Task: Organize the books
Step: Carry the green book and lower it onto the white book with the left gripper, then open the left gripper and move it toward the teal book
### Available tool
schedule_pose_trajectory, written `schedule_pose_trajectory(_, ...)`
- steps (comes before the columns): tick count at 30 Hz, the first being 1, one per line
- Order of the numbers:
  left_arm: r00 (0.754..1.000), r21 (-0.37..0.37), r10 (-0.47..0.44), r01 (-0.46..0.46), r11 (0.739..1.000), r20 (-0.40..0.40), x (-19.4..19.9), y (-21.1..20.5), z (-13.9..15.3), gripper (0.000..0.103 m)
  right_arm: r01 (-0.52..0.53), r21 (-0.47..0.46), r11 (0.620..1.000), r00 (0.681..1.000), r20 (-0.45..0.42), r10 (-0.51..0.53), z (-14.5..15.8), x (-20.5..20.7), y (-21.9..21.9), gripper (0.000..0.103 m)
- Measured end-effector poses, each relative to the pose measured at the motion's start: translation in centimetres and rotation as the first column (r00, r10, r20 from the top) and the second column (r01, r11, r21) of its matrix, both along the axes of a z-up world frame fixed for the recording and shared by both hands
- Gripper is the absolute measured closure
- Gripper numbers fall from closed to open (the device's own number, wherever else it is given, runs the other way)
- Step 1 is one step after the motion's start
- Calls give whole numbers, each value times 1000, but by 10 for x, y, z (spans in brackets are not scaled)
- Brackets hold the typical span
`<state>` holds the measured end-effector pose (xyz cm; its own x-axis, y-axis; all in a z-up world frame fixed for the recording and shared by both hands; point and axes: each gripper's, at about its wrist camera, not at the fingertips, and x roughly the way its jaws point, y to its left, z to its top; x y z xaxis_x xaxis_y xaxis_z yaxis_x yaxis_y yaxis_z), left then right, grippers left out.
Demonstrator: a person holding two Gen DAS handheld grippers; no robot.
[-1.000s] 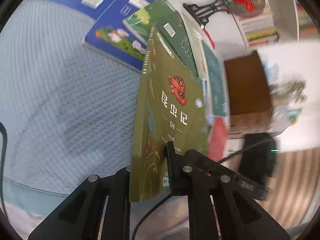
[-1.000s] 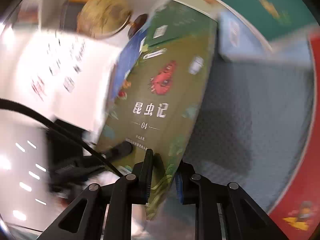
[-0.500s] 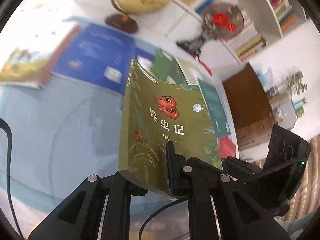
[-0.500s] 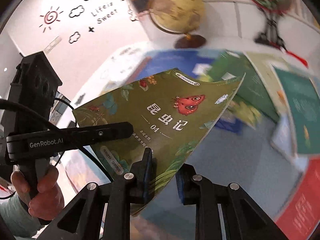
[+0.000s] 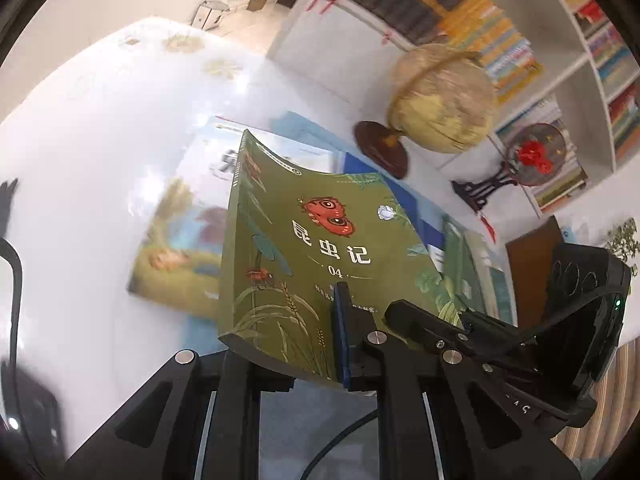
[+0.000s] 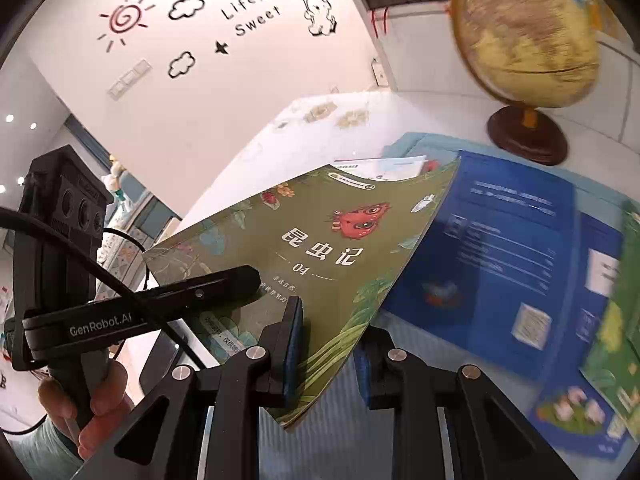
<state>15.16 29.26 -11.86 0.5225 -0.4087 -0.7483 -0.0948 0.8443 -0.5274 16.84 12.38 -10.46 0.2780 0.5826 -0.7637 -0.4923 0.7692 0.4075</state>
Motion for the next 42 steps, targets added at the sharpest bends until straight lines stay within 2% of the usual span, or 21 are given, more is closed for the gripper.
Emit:
schedule_pose_trajectory(3, 1000, -32, -19, 18, 999, -25, 14, 17, -15, 90, 23, -11, 1000, 999, -24, -23, -14, 12, 13, 81)
schedule_pose_trajectory(6, 996, -60, -55, 51, 997, -64, 27, 25, -27, 83, 61, -14, 998, 997, -41, -62, -22, 19, 24, 81)
schedule_pose_trajectory(13, 970, -99, -121, 101, 990, -212, 33, 42, -58, 72, 104, -60, 993, 990, -87, -109, -42, 32, 35, 81)
schedule_pose_trajectory(16, 957, -84, -123, 104, 991, -264, 29, 49, -67, 66, 123, -64, 990, 985, -113, -129, -51, 33, 32, 81)
schedule_pose_trajectory(19, 950, -48, -110, 101, 994, -293, 27, 57, -71, 64, 137, -62, 989, 980, -138, -145, -59, 36, 32, 81)
schedule_pose_trajectory(24, 943, 40, -109, 128, 991, -314, 34, 58, -70, 61, 144, -74, 987, 979, -134, -152, -60, 32, 34, 81)
schedule_pose_trajectory(26, 938, 72, -127, 158, 985, -322, 37, 53, -69, 55, 145, -77, 986, 979, -131, -154, -60, 31, 35, 81)
schedule_pose_trajectory(28, 932, 116, -140, 188, 975, -334, 38, 49, -68, 41, 150, -71, 986, 979, -129, -158, -59, 29, 34, 81)
schedule_pose_trajectory(30, 922, 222, -136, 227, 948, -361, 35, 44, -68, 28, 157, -65, 985, 978, -129, -164, -58, 27, 31, 81)
schedule_pose_trajectory(31, 919, 272, -131, 243, 931, -373, 33, 42, -69, 25, 160, -64, 985, 978, -129, -167, -58, 25, 31, 81)
schedule_pose_trajectory(34, 907, 340, -136, 283, 897, -398, 25, 41, -68, 25, 166, -63, 984, 977, -129, -173, -58, 23, 28, 81)
schedule_pose_trajectory(38, 903, 356, -150, 305, 883, -403, 18, 49, -64, 25, 181, -57, 982, 973, -137, -187, -59, 21, 22, 81)
schedule_pose_trajectory(40, 896, 319, -175, 319, 892, -407, 19, 55, -62, 25, 195, -51, 979, 970, -137, -200, -57, 21, 16, 81)
schedule_pose_trajectory(42, 912, 308, -163, 290, 906, -376, 23, 65, -57, 25, 213, -44, 976, 966, -140, -217, -56, 21, 10, 81)
